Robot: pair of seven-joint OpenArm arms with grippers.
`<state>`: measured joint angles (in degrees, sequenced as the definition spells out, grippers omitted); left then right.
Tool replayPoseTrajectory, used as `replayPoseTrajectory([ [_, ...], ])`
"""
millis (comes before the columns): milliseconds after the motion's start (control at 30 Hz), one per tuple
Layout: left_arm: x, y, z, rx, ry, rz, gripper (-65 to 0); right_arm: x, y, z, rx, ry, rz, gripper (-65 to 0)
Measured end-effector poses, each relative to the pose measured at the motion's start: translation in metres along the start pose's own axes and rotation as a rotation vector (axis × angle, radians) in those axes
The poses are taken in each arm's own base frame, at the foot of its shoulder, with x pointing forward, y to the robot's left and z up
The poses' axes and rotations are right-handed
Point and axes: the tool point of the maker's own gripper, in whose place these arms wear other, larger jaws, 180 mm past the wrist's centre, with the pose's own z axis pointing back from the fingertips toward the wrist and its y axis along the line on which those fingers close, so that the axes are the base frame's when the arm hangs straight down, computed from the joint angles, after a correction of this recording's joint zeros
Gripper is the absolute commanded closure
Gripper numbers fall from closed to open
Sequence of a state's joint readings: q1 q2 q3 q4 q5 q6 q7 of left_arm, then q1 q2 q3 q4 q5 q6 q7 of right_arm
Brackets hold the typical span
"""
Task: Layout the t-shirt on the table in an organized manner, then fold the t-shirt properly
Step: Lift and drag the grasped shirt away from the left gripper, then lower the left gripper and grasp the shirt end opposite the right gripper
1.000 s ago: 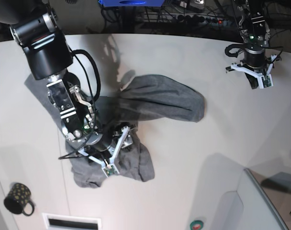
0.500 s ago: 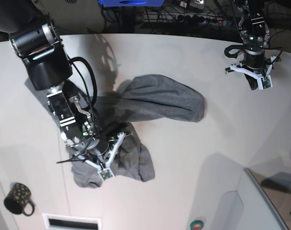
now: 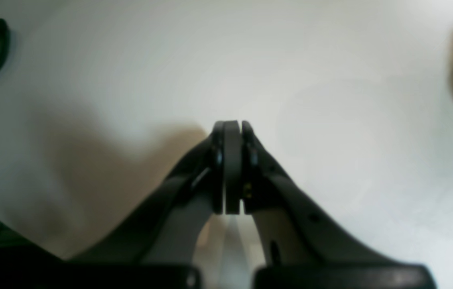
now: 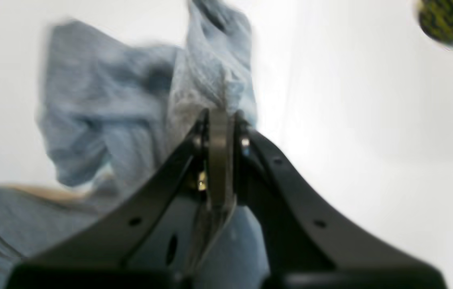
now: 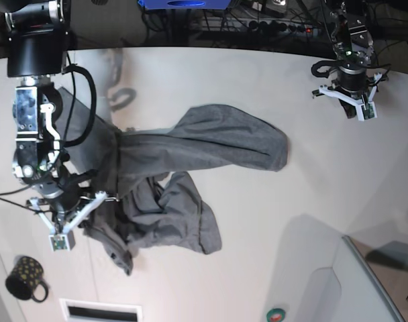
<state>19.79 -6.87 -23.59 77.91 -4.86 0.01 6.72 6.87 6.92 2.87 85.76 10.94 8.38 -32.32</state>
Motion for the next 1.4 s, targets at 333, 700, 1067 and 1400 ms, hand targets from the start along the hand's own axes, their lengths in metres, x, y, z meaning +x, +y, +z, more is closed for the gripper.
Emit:
replayPoseTrajectory([
  [333, 0.006, -0.071, 0.0, -0.172, -0.016, -0.052, 0.0, -0.01, -0.089, 0.041, -0.187, -0.039, -0.111, -0.3],
  [700, 0.024, -0.196, 0.025, -0.482, -0.079, -0.144, 0.0, -0.014, -0.13, 0.059, -0.26, -0.052, -0.167, -0.3],
  [1067, 0.016, -0.172, -0.03, -0.414, -0.031, -0.21, 0.0, -0.015, -0.161, 0.075, -0.329, -0.067, -0.195, -0.5],
  [1400, 0.059, -0.097, -0.065, -0.204, -0.088, -0.324, 0.0, -0.078, -0.169, 0.06, -0.337, 0.073, -0.303, -0.5],
])
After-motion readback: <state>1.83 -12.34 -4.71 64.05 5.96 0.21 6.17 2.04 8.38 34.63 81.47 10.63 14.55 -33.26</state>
